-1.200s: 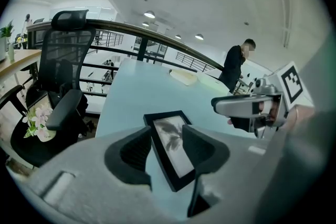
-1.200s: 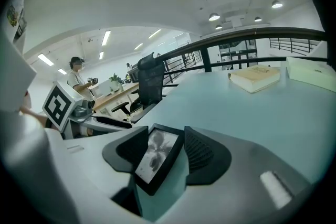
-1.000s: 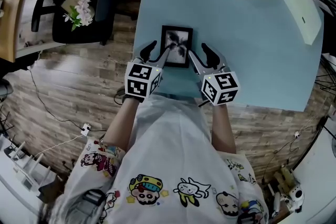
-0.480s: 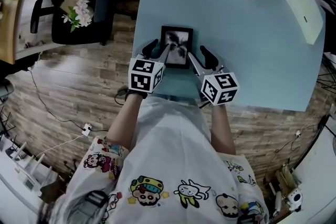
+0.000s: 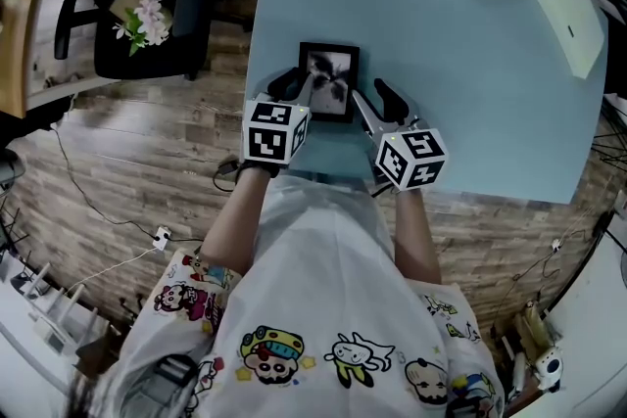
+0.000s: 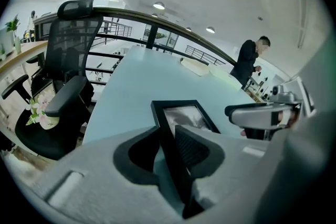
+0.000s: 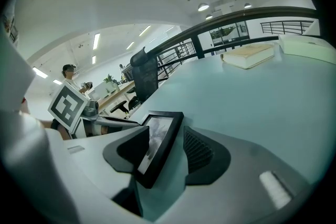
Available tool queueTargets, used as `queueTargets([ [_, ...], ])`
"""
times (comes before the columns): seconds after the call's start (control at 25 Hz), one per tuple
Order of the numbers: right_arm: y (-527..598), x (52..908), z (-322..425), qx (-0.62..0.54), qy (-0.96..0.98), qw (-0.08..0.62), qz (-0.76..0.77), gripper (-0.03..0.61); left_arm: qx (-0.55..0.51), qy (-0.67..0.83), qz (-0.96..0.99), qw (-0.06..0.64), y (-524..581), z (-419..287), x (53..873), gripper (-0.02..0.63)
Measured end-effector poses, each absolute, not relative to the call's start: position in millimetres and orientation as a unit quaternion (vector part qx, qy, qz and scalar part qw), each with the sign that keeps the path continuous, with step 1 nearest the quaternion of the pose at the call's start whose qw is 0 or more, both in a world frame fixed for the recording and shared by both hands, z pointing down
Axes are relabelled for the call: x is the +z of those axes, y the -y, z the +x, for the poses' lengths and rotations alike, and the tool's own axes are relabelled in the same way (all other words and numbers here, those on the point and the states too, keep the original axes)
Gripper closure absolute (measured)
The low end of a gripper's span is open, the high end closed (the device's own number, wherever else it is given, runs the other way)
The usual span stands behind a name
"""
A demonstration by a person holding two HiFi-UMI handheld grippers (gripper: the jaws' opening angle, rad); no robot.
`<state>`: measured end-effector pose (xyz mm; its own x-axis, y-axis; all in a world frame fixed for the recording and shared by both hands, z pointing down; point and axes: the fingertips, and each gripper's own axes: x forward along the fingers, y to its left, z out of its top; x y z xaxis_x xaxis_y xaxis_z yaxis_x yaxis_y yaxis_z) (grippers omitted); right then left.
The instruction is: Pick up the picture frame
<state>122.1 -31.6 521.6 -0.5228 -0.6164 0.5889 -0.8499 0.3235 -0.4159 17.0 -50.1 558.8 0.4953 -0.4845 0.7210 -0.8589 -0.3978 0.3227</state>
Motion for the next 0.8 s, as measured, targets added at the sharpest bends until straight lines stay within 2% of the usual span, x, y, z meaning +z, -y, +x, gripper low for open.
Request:
queueTargets([
  [0.44, 32.2, 526.8, 119.1, 0.374, 0.794, 0.164, 0.451, 0.368, 0.245, 0.439, 0.777, 0.379, 53.1, 14.2, 558.9, 0.541],
  [0.8, 30.2, 539.3, 116.5, 0.455, 0.773, 0.134, 0.422, 0.377, 0.233, 0.444, 0.767, 0.401, 52.9, 13.4, 559.5, 0.546],
])
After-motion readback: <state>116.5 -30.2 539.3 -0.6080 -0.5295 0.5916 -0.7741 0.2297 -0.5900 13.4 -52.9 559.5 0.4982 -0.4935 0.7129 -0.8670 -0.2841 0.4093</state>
